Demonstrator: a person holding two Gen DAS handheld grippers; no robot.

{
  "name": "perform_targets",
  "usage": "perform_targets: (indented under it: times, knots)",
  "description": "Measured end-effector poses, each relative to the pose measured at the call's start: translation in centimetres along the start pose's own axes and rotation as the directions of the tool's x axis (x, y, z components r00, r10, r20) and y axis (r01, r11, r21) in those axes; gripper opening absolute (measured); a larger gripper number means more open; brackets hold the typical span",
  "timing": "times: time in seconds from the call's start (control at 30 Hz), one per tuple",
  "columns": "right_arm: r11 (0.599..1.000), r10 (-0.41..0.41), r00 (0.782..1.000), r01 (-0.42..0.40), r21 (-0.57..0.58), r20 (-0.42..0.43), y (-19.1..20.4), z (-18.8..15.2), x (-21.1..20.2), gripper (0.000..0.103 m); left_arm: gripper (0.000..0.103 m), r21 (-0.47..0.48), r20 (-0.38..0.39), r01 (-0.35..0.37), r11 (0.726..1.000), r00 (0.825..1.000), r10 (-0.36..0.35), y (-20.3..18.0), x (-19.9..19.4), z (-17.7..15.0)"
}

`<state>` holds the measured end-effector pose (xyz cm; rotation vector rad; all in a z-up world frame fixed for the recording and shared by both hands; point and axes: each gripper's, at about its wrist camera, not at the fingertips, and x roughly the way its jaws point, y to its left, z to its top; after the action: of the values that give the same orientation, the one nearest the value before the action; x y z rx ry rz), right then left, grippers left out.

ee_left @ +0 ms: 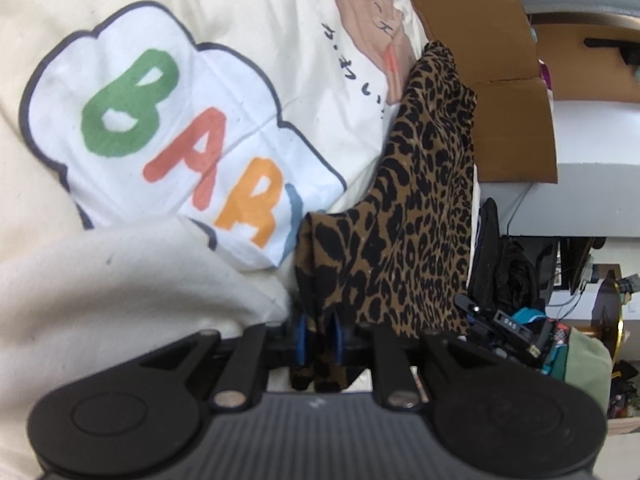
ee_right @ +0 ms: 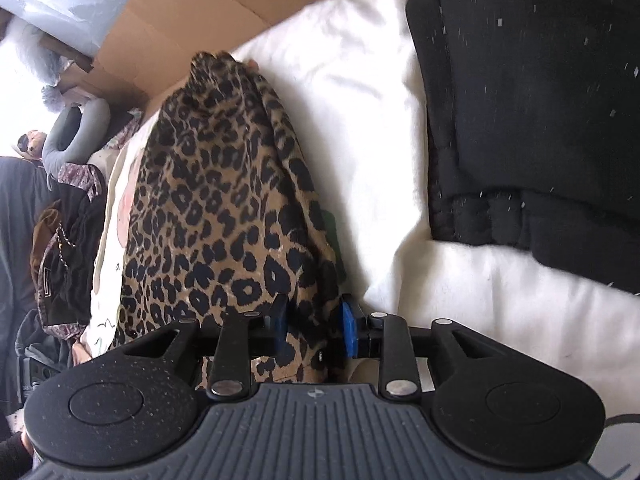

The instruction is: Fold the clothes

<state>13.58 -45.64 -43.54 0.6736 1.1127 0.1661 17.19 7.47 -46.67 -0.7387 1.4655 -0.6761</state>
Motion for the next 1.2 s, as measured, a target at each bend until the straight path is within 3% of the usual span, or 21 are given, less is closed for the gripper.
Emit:
perform_targets:
  times: [0.13, 0.27, 0.4, 0.9, 1.2]
  knots:
    - [0.999, 0.036, 0.999, -0.035, 0.007, -0.034, -0.3, 0.1, 0.2, 0.029, 0.015, -0.026, 0.004, 0.030, 0.999, 1.000, -0.030, 0.6, 0.1, -0.2]
    - [0.999, 0.048, 0.997, -0.048, 0.005, -0.055, -0.2, 0.1, 0.5, 0.009, 0.013, -0.017, 0.002, 0.036, 0.999, 0.999, -0.036, 0.5, 0.5, -0.1]
    - [0.999, 0.051, 0.997, -0.051, -0.009, -0.066, 0.0, 0.2, 0.4, 0.004, 0.009, 0.014, -0.009, 0.025, 1.000, 1.000, -0.025, -0.4, 0.5, -0.3]
    - [0.990, 0.130, 0.991, -0.128, 0.057, -0.042, 1.0, 0.2, -2.9, 0.001, 0.005, 0.078, -0.022, 0.034, 0.996, 0.999, -0.032, -4.1, -2.9, 0.1]
    - [0.987, 0.154, 0.986, -0.150, 0.060, -0.071, 2.0, -1.6, -4.8, 0.001, 0.005, 0.078, -0.030, 0.019, 0.997, 0.999, -0.017, -4.9, -5.7, -0.7]
